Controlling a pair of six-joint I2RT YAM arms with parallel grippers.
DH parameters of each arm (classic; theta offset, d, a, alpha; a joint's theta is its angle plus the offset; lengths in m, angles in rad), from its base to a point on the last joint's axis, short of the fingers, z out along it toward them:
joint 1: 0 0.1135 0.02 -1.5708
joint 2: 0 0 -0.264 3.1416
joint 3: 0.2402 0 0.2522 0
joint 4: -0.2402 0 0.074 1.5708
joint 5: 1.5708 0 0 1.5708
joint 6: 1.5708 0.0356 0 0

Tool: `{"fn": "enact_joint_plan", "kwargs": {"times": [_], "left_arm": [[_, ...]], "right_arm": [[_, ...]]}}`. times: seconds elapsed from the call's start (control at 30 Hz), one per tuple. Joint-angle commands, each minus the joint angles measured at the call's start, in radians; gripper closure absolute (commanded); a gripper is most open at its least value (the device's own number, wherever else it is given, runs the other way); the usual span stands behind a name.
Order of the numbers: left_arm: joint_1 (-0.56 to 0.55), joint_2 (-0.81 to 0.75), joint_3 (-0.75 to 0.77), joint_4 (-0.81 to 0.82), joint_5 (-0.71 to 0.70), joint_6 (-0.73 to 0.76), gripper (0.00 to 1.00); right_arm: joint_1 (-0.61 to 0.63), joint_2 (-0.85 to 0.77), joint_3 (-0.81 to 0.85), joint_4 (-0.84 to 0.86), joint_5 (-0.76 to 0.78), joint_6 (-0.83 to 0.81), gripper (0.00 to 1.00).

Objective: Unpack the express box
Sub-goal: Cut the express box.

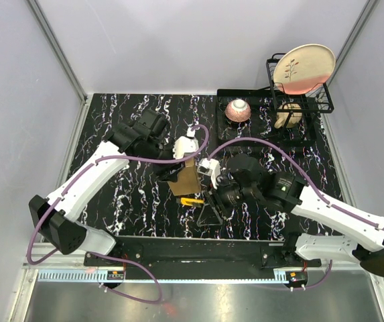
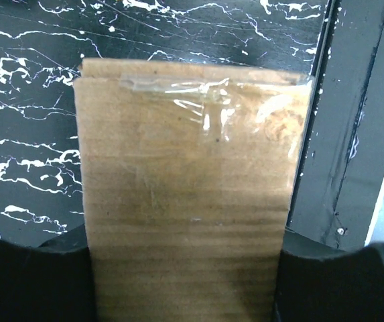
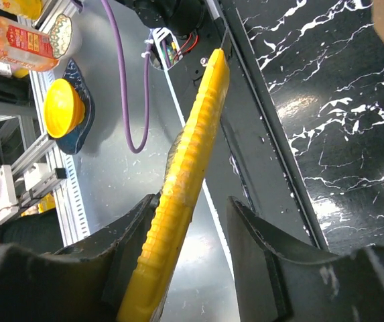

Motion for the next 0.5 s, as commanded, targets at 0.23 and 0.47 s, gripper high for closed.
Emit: {"fn": "enact_joint_plan", "kwargs": {"times": [0.23, 0.47], "left_arm": [[-0.079, -0.118, 0.029, -0.024, 0.071, 0.042, 0.89], [-0.125, -0.151, 0.001, -0.001, 0.014, 0.027, 0.88]], "right_arm": [[-0.157, -0.022, -0.063, 0.147, -0.143, 0.028, 1.00], [-0.228, 0.035, -0.086, 0.263, -0.297, 0.082, 1.00]]}}
